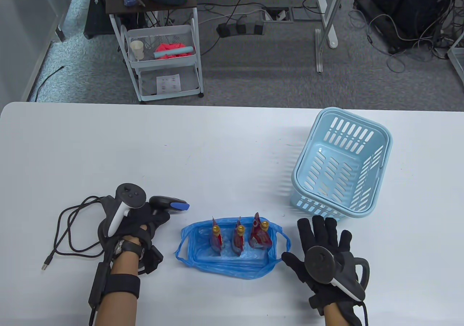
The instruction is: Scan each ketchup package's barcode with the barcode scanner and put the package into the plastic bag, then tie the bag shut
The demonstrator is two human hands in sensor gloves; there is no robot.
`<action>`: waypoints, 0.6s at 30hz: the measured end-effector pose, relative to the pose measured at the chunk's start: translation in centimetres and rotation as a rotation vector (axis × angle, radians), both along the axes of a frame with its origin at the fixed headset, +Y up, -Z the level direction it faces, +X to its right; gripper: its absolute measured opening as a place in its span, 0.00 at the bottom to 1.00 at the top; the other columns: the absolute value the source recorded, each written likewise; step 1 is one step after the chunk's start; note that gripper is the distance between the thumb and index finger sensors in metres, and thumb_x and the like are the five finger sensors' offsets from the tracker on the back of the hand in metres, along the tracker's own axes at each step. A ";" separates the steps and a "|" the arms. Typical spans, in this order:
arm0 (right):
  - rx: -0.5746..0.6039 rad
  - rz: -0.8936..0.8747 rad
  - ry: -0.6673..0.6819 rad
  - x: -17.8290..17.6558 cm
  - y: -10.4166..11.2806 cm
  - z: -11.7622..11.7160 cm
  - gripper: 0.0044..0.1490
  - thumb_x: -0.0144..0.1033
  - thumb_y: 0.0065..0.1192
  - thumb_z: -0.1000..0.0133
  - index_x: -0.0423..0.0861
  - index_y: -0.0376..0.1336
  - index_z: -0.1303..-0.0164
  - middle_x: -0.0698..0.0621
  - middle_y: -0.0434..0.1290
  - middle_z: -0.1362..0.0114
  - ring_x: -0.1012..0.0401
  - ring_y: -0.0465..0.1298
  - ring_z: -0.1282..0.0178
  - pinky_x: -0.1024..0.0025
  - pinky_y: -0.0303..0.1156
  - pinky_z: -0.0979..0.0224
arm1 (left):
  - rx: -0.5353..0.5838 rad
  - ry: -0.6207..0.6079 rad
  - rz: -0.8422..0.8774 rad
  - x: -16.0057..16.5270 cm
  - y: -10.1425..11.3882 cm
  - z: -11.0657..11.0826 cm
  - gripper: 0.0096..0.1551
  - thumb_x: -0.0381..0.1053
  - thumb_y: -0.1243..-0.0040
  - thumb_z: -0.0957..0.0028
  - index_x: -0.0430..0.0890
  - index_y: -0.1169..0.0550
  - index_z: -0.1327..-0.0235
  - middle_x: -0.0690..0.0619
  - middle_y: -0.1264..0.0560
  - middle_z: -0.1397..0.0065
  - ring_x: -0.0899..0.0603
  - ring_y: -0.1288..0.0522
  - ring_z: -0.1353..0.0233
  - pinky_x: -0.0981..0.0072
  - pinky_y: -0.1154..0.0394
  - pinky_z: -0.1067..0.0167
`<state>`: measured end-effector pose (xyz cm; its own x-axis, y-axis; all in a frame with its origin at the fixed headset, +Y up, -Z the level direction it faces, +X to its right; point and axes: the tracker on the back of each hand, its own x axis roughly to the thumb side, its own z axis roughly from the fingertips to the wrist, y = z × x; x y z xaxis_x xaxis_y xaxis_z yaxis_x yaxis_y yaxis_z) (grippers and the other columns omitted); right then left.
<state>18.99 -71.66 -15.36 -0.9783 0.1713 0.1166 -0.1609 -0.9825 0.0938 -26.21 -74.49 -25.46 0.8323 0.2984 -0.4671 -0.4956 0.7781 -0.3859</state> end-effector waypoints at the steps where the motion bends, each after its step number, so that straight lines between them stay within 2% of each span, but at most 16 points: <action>1: 0.000 -0.003 0.000 0.0 0.0 0.0 0.59 0.70 0.51 0.44 0.47 0.40 0.12 0.35 0.42 0.10 0.36 0.40 0.12 0.27 0.34 0.21 | -0.003 -0.001 -0.016 0.0 0.1 0.0 0.47 0.70 0.41 0.53 0.44 0.28 0.26 0.49 0.23 0.35 0.36 0.18 0.38 0.46 0.24 0.38; 15: -0.002 -0.005 0.003 0.0 -0.1 0.0 0.59 0.70 0.51 0.44 0.47 0.41 0.12 0.35 0.42 0.10 0.36 0.40 0.12 0.27 0.34 0.21 | -0.080 -0.068 -0.371 0.5 0.4 0.1 0.48 0.72 0.48 0.51 0.44 0.30 0.23 0.46 0.24 0.32 0.36 0.18 0.39 0.46 0.23 0.40; 18: 0.000 -0.006 0.002 0.1 -0.1 0.0 0.59 0.70 0.51 0.44 0.47 0.41 0.12 0.35 0.42 0.10 0.36 0.40 0.12 0.27 0.34 0.21 | -0.080 -0.074 -0.395 0.6 0.3 0.2 0.48 0.72 0.48 0.51 0.44 0.30 0.23 0.46 0.24 0.32 0.36 0.18 0.39 0.46 0.23 0.40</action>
<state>19.08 -71.75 -15.34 -0.9770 0.1774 0.1187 -0.1667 -0.9815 0.0945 -25.64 -74.21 -25.26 0.9079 -0.0858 -0.4103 -0.1330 0.8693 -0.4761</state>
